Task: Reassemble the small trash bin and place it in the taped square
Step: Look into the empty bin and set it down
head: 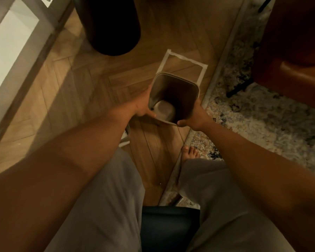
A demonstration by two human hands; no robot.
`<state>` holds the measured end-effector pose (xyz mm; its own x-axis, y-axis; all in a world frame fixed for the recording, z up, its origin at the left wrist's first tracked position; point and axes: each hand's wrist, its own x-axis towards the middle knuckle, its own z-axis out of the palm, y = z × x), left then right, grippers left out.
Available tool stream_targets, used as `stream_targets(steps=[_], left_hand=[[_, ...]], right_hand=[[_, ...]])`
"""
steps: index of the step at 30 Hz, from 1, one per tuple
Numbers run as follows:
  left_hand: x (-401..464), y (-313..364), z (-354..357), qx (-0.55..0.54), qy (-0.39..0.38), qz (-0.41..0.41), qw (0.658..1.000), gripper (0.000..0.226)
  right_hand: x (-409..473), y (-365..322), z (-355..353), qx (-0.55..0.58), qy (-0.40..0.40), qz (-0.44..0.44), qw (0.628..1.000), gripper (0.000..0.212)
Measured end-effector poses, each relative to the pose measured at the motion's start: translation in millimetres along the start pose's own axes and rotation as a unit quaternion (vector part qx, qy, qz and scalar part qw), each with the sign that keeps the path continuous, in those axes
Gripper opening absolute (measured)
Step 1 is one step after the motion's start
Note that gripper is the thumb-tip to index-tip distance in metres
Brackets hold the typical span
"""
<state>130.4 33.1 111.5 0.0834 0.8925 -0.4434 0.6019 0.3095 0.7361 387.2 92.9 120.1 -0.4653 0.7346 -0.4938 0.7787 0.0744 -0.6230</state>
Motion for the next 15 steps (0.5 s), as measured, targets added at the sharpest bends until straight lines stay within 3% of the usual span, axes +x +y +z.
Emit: stream_targets(steps=[8,15], left_hand=[[4.2,-0.1,2.3,0.011,-0.005,-0.016,1.000,0.139],[9.0,-0.6,3.4,0.032,0.001,-0.035,0.999,0.140]], right_hand=[[5.2,6.9,1.6,-0.022,-0.008,0.025,0.999,0.129],[10.8,10.8,-1.7,-0.046,0.014,0.005,0.999,0.113]])
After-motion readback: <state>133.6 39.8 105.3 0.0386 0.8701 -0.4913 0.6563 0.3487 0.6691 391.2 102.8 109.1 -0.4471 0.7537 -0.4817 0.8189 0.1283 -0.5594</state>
